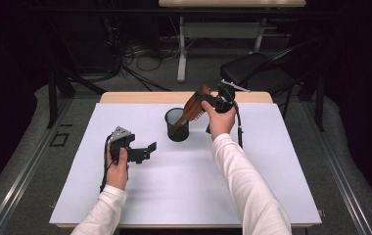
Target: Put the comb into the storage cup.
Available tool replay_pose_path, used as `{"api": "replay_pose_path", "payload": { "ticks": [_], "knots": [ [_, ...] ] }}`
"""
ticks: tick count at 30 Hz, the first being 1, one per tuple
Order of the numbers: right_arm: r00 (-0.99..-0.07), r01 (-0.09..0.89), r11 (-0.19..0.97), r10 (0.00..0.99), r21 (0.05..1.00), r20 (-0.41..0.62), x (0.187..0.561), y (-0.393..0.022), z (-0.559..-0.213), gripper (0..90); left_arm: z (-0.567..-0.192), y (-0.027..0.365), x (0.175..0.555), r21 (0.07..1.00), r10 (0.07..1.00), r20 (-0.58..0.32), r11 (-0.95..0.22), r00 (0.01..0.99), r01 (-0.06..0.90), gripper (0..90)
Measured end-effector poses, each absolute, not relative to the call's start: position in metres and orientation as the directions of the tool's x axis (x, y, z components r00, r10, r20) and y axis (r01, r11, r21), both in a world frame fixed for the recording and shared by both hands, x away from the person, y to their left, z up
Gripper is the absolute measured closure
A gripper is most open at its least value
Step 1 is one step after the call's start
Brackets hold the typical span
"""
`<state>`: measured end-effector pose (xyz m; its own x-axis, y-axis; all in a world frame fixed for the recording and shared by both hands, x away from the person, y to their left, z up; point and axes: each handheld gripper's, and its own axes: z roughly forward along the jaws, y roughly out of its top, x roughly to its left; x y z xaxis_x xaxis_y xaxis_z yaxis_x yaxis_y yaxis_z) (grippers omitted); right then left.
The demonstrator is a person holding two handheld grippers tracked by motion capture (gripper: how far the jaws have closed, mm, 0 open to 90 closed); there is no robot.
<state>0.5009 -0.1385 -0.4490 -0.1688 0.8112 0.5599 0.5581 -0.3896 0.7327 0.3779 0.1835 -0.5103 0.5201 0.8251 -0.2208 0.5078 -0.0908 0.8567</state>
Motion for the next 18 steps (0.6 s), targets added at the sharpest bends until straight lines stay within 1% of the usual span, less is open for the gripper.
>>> {"api": "replay_pose_path", "payload": {
  "ticks": [18],
  "knots": [
    [-0.162, 0.537, -0.415, 0.804, 0.735, 0.572, 0.498, -0.152, -0.441, 26.2, -0.511, 0.183, 0.378, 0.854, 0.827, -0.219, -0.094, 0.518, 0.512, 2.3]
  ]
}}
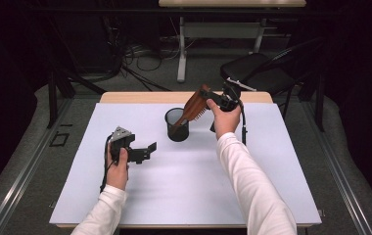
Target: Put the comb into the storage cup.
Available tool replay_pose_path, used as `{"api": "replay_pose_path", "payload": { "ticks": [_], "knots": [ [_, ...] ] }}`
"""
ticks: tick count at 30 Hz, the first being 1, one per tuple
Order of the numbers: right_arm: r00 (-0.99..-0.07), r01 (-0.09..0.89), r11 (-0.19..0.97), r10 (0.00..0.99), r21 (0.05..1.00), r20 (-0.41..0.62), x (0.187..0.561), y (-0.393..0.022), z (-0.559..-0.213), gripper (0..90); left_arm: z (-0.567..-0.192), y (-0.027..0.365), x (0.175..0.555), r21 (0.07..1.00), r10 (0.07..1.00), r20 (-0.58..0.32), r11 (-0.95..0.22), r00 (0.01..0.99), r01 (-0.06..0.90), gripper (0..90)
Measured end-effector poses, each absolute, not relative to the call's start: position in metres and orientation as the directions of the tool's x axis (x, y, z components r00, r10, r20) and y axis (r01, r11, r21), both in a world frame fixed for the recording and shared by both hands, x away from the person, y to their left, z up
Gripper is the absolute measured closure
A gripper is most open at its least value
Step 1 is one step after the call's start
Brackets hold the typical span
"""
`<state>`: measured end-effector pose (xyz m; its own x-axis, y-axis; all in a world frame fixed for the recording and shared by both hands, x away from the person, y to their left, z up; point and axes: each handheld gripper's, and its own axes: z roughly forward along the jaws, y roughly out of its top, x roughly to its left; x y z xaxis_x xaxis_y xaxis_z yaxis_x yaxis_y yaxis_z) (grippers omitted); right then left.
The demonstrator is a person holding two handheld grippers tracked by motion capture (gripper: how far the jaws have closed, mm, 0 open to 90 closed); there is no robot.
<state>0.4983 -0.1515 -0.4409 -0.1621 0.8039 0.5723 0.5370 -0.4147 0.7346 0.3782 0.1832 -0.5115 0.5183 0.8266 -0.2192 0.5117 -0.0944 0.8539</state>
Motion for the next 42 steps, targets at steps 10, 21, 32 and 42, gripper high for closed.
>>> {"api": "replay_pose_path", "payload": {
  "ticks": [10, 21, 32, 42],
  "knots": [
    [-0.160, 0.527, -0.430, 0.797, 0.733, 0.583, 0.496, -0.162, -0.434, 26.0, -0.513, 0.182, 0.378, 0.851, 0.826, -0.217, -0.100, 0.519, 0.515, 2.3],
    [-0.180, 0.519, -0.423, 0.796, 0.743, 0.579, 0.492, -0.170, -0.426, 26.0, -0.513, 0.182, 0.379, 0.851, 0.827, -0.215, -0.102, 0.520, 0.515, 2.3],
    [-0.206, 0.525, -0.399, 0.797, 0.752, 0.568, 0.486, -0.174, -0.417, 26.3, -0.513, 0.182, 0.378, 0.852, 0.828, -0.219, -0.097, 0.517, 0.515, 2.3],
    [-0.289, 0.544, -0.297, 0.811, 0.785, 0.508, 0.474, -0.176, -0.406, 28.5, -0.512, 0.182, 0.378, 0.853, 0.828, -0.218, -0.095, 0.516, 0.514, 2.3]
  ]
}}
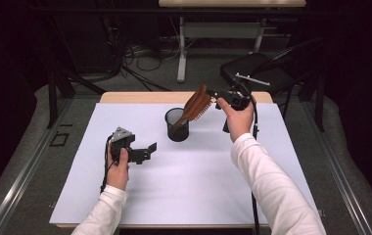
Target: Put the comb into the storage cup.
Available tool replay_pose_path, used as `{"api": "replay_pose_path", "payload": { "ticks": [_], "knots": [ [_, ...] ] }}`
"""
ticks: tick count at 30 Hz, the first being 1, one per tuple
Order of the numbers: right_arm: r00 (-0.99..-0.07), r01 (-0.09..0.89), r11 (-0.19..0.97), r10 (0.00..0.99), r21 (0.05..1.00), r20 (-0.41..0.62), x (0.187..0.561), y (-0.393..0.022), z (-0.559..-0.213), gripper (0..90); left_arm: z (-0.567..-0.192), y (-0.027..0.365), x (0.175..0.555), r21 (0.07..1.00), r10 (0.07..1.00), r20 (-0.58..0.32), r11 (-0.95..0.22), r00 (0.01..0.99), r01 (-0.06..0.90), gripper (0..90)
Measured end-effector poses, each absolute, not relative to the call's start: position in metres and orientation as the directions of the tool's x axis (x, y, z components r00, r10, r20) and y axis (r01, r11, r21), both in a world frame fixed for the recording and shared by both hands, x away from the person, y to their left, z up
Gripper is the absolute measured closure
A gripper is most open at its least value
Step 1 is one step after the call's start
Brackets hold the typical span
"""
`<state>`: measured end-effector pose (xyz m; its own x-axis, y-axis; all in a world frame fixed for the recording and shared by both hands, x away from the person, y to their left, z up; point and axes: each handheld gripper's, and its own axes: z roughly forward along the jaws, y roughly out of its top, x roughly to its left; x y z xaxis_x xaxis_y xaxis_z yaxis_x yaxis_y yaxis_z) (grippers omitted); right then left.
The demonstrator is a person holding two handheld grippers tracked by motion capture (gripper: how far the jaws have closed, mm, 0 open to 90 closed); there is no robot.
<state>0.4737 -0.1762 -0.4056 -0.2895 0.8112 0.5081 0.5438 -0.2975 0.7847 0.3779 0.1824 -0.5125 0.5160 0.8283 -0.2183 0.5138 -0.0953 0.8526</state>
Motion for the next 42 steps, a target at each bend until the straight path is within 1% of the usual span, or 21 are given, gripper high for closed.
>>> {"api": "replay_pose_path", "payload": {
  "ticks": [6, 8, 10, 11, 13, 15, 17, 21, 25, 29, 35, 37, 39, 42],
  "knots": [
    [-0.309, 0.551, -0.283, 0.805, 0.785, 0.507, 0.467, -0.184, -0.400, 28.0, -0.512, 0.182, 0.378, 0.853, 0.828, -0.216, -0.098, 0.518, 0.513, 2.3],
    [-0.314, 0.539, -0.260, 0.821, 0.801, 0.478, 0.465, -0.188, -0.399, 27.3, -0.512, 0.182, 0.378, 0.853, 0.829, -0.216, -0.097, 0.516, 0.512, 2.3],
    [-0.284, 0.538, -0.253, 0.844, 0.804, 0.455, 0.463, -0.189, -0.397, 22.8, -0.512, 0.182, 0.378, 0.853, 0.830, -0.216, -0.097, 0.515, 0.513, 2.3],
    [-0.270, 0.531, -0.250, 0.856, 0.809, 0.441, 0.462, -0.189, -0.397, 24.4, -0.513, 0.182, 0.378, 0.853, 0.829, -0.216, -0.097, 0.515, 0.513, 2.3],
    [-0.268, 0.533, -0.232, 0.866, 0.814, 0.422, 0.460, -0.192, -0.396, 33.8, -0.513, 0.182, 0.378, 0.852, 0.829, -0.214, -0.101, 0.517, 0.514, 2.3],
    [-0.283, 0.541, -0.240, 0.850, 0.806, 0.443, 0.458, -0.195, -0.396, 33.1, -0.513, 0.181, 0.378, 0.852, 0.829, -0.212, -0.103, 0.517, 0.513, 2.2],
    [-0.294, 0.534, -0.235, 0.849, 0.812, 0.439, 0.455, -0.197, -0.395, 33.1, -0.513, 0.181, 0.378, 0.852, 0.829, -0.212, -0.103, 0.518, 0.514, 2.2],
    [-0.317, 0.524, -0.243, 0.835, 0.817, 0.451, 0.449, -0.202, -0.394, 29.8, -0.513, 0.182, 0.378, 0.852, 0.830, -0.212, -0.102, 0.517, 0.513, 2.3],
    [-0.324, 0.511, -0.241, 0.835, 0.825, 0.445, 0.442, -0.205, -0.394, 30.3, -0.513, 0.181, 0.377, 0.852, 0.829, -0.211, -0.103, 0.518, 0.513, 2.2],
    [-0.341, 0.513, -0.211, 0.839, 0.832, 0.423, 0.437, -0.207, -0.396, 31.8, -0.513, 0.181, 0.377, 0.852, 0.829, -0.210, -0.104, 0.519, 0.512, 2.3],
    [-0.384, 0.526, -0.222, 0.800, 0.821, 0.462, 0.430, -0.209, -0.399, 32.6, -0.513, 0.181, 0.377, 0.851, 0.829, -0.211, -0.105, 0.517, 0.515, 2.2],
    [-0.396, 0.518, -0.213, 0.799, 0.828, 0.453, 0.428, -0.208, -0.399, 33.0, -0.514, 0.180, 0.378, 0.850, 0.829, -0.212, -0.105, 0.517, 0.516, 2.3],
    [-0.403, 0.516, -0.210, 0.796, 0.830, 0.451, 0.427, -0.208, -0.400, 35.3, -0.514, 0.180, 0.378, 0.850, 0.829, -0.212, -0.104, 0.517, 0.516, 2.3],
    [-0.415, 0.516, -0.201, 0.792, 0.833, 0.448, 0.425, -0.207, -0.400, 35.4, -0.514, 0.180, 0.377, 0.851, 0.829, -0.212, -0.104, 0.517, 0.515, 2.2]
  ]
}}
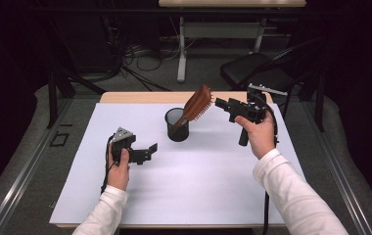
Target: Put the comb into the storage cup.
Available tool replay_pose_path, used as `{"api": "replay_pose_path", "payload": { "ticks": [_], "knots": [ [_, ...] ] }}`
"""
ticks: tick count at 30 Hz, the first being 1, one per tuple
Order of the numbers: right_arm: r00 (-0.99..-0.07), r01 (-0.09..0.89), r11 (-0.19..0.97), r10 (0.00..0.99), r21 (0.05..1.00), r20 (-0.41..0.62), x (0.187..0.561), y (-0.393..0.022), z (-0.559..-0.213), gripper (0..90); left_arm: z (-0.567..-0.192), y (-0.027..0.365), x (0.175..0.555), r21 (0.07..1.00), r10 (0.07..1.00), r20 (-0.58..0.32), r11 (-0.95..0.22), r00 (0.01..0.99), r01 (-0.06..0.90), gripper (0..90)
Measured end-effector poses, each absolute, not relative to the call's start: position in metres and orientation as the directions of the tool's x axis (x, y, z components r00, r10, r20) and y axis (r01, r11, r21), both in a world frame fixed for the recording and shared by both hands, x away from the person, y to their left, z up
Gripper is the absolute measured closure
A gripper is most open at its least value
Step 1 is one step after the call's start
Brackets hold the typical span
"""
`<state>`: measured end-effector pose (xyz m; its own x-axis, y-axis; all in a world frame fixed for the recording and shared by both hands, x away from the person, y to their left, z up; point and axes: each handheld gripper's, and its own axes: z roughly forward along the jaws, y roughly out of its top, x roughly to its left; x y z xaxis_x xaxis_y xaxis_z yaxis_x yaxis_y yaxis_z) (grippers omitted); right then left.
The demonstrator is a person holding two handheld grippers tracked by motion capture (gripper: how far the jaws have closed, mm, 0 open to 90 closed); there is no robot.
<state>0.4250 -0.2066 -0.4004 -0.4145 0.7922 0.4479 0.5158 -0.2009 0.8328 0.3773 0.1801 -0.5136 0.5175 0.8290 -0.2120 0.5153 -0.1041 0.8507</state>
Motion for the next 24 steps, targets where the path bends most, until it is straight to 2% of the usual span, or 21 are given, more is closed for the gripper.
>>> {"api": "replay_pose_path", "payload": {
  "ticks": [3, 9, 15, 24],
  "knots": [
    [-0.414, 0.519, -0.221, 0.780, 0.826, 0.469, 0.423, -0.205, -0.400, 34.3, -0.514, 0.180, 0.377, 0.851, 0.829, -0.212, -0.104, 0.517, 0.515, 2.3],
    [-0.425, 0.511, -0.176, 0.799, 0.841, 0.425, 0.420, -0.203, -0.401, 35.6, -0.514, 0.180, 0.378, 0.850, 0.829, -0.211, -0.105, 0.517, 0.516, 2.2],
    [-0.457, 0.504, -0.173, 0.778, 0.846, 0.431, 0.413, -0.201, -0.401, 23.9, -0.514, 0.180, 0.377, 0.850, 0.830, -0.211, -0.105, 0.517, 0.516, 2.2],
    [-0.501, 0.460, -0.113, 0.786, 0.881, 0.362, 0.399, -0.199, -0.401, 18.1, -0.514, 0.180, 0.377, 0.850, 0.829, -0.210, -0.108, 0.518, 0.516, 2.3]
  ]
}}
